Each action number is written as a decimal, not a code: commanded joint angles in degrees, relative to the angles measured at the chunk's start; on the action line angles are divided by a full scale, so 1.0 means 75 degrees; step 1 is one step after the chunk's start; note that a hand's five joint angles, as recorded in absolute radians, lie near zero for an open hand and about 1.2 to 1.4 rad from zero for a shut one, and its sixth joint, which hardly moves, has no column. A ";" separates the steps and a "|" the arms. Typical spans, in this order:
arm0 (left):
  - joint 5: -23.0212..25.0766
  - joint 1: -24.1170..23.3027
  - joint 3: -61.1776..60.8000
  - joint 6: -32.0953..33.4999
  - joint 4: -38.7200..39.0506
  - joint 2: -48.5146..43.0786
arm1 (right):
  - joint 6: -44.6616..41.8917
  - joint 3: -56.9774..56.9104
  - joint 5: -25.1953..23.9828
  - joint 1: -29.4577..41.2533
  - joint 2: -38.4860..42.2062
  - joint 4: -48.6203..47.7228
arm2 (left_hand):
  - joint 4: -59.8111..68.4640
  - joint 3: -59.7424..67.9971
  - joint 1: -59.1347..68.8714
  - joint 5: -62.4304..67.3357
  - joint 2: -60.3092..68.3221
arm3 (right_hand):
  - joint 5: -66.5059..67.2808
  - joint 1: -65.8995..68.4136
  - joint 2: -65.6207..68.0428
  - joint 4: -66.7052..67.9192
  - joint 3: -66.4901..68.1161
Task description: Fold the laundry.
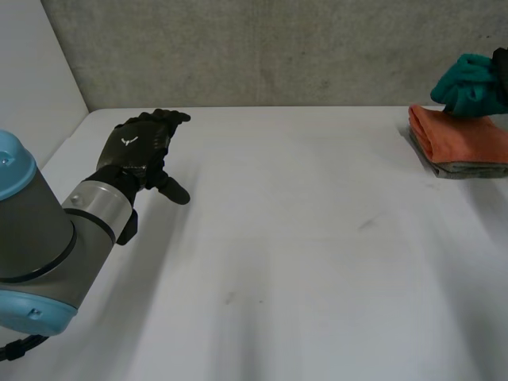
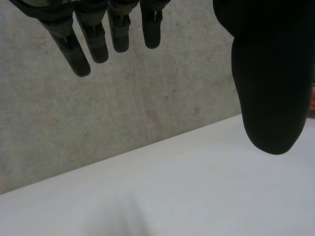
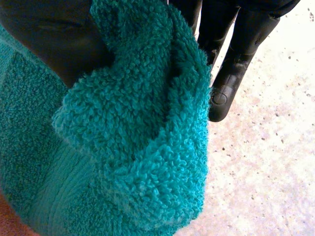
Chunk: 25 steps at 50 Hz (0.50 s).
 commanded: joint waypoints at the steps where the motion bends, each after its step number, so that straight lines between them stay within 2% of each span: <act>1: 0.0002 0.0012 0.0001 0.0000 0.0006 0.0000 | -0.0018 0.0265 0.0308 0.0036 -0.0679 0.0698 | -0.0156 -0.0193 -0.0156 0.0045 -0.0178 | 0.1903 0.3699 0.1714 0.1566 0.1596; 13: -0.0009 0.0012 0.0001 0.0000 -0.0006 0.0000 | -0.0088 0.1869 0.0239 0.1300 -0.2764 0.2746 | -0.0156 -0.0193 -0.0156 0.0045 -0.0178 | 0.1903 0.3699 0.1714 0.1566 0.1596; 18: -0.0021 0.0012 0.0001 0.0000 -0.0006 0.0000 | -0.0147 0.2305 0.0215 0.1898 -0.3164 0.3698 | -0.0156 -0.0193 -0.0156 0.0045 -0.0178 | 0.1903 0.3699 0.1714 0.1566 0.1596; 25: -0.0021 0.0000 0.0001 0.0000 -0.0006 0.0000 | -0.0580 0.2387 0.0238 0.2508 -0.3188 0.4870 | -0.0156 -0.0193 -0.0156 0.0045 -0.0178 | 0.1903 0.3699 0.1714 0.1566 0.1596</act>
